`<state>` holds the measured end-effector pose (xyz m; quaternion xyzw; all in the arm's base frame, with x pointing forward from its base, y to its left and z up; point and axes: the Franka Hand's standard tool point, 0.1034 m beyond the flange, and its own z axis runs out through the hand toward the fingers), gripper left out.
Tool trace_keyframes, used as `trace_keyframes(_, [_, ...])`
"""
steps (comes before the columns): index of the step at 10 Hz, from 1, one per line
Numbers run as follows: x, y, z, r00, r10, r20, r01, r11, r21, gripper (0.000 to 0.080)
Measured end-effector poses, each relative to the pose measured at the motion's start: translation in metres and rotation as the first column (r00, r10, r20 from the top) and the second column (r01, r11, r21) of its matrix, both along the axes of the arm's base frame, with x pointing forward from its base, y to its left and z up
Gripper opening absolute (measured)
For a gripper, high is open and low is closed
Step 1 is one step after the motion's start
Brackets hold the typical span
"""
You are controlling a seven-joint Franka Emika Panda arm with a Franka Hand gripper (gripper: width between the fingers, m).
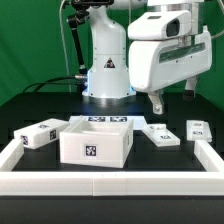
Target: Assemble cabinet
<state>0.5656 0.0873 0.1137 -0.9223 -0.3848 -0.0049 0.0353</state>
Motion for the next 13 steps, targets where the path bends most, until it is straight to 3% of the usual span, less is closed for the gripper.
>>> trace_keyframes(5, [-0.001, -0.005, -0.001, 0.999, 0.044, 0.002, -0.044, 0.999, -0.001, 0.0798])
trace_keyframes(7, [-0.013, -0.032, -0.009, 0.995, 0.091, 0.044, -0.091, 0.996, -0.008, 0.0798])
trace_keyframes(10, [-0.054, -0.068, -0.029, 0.981, 0.177, 0.076, -0.175, 0.984, -0.025, 0.0798])
trace_keyframes(13, [-0.058, -0.071, -0.031, 0.987, 0.147, 0.067, -0.146, 0.989, -0.021, 0.0798])
